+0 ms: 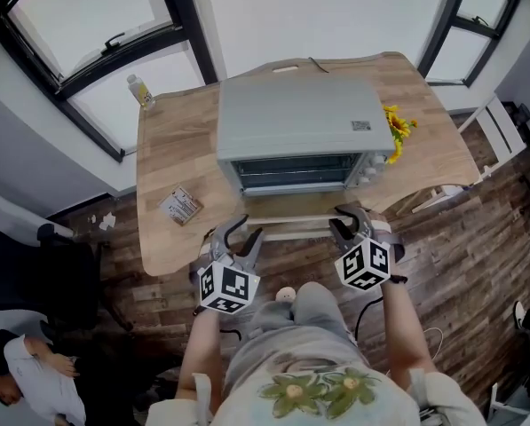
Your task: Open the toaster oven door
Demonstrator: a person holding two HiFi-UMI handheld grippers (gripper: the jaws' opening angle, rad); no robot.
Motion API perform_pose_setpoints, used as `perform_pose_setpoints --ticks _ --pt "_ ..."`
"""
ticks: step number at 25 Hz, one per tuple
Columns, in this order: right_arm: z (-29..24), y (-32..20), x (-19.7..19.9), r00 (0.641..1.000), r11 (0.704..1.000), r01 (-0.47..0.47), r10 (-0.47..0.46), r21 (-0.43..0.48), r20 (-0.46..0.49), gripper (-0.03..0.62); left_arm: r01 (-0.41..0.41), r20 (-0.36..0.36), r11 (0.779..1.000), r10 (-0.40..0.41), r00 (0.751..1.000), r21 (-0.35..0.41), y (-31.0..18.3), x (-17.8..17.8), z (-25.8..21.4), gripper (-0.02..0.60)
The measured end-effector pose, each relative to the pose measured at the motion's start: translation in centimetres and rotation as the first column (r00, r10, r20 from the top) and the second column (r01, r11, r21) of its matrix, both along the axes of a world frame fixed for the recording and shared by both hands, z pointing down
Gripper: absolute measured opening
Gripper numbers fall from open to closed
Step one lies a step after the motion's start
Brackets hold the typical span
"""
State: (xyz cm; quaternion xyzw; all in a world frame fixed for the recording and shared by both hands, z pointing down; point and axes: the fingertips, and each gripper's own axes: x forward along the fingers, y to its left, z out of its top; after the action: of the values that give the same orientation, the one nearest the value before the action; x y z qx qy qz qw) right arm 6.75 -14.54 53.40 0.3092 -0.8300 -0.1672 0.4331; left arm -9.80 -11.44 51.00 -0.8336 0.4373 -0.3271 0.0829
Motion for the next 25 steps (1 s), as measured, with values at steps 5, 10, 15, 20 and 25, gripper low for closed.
perform_pose_setpoints --ticks 5,10,15,20,25 --pt "0.2 0.1 0.0 1.000 1.000 -0.003 0.003 -0.003 0.006 0.091 -0.030 0.085 1.000 0.030 0.996 -0.002 -0.9 0.4 0.5 0.166" --pt "0.3 0.3 0.1 1.000 1.000 -0.008 0.008 -0.002 0.013 0.092 -0.045 0.088 0.998 0.049 0.995 -0.037 -0.7 1.1 1.2 0.166" --pt "0.4 0.6 0.1 1.000 1.000 -0.012 0.012 -0.007 0.011 0.092 -0.058 0.106 0.996 0.064 0.992 -0.061 -0.3 1.5 2.1 0.166" --pt "0.8 1.0 0.1 1.000 1.000 -0.019 0.019 -0.011 0.010 0.092 -0.057 0.114 0.995 0.066 0.991 -0.077 -0.5 1.8 2.9 0.166" --pt "0.9 1.2 0.2 1.000 1.000 -0.022 0.022 -0.012 0.006 0.092 -0.040 0.101 0.995 0.049 0.994 -0.091 -0.3 1.9 3.4 0.166"
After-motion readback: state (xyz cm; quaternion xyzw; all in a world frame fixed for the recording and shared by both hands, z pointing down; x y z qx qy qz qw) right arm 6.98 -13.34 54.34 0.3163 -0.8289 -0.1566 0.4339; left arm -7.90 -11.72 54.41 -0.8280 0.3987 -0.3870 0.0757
